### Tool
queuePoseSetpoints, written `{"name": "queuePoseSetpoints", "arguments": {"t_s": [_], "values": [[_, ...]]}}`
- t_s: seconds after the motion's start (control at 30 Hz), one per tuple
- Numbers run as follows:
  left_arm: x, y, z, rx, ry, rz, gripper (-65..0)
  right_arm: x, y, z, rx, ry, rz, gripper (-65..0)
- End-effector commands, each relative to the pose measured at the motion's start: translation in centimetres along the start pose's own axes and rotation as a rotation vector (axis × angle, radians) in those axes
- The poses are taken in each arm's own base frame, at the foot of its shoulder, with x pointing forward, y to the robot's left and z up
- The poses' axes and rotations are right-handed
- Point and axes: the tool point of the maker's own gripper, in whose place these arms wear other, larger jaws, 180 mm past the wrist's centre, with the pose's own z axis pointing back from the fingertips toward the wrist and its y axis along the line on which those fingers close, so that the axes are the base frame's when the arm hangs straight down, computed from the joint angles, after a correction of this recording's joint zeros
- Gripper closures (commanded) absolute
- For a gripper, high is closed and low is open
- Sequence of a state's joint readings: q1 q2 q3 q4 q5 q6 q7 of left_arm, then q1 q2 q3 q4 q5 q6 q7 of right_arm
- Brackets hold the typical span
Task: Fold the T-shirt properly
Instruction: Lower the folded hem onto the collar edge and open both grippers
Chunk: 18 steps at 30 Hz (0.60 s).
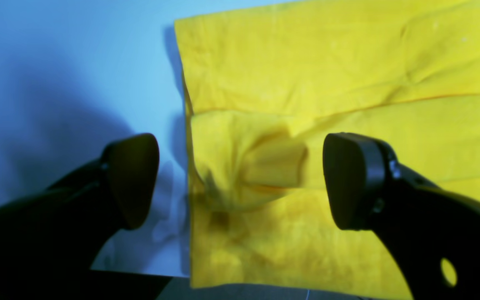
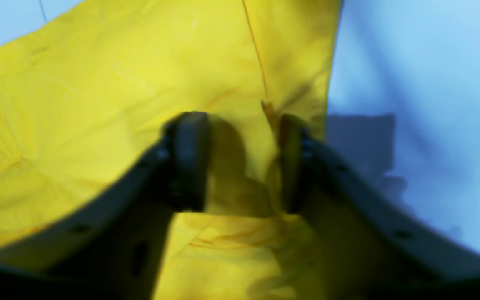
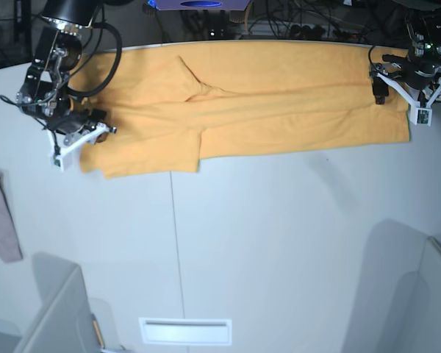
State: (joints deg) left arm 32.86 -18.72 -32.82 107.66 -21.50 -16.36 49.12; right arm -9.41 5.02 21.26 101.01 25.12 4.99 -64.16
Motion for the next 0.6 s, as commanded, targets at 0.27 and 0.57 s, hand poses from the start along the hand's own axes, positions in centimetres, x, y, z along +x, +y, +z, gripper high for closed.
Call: {"name": "queuePoseSetpoints", "arguments": {"t_s": [0.27,0.57], "values": [[0.0,3.2,0.8,0.086,-0.028,0.069,-59.6,1.8,-0.1,2.4,-0.01,-0.096,0.015,0.0],[-2.1,3.7,-0.6,0.085,0.033,0.118,-59.6,0.6,1.9,4.0,0.037,-0.089,0.015,0.0]]}}
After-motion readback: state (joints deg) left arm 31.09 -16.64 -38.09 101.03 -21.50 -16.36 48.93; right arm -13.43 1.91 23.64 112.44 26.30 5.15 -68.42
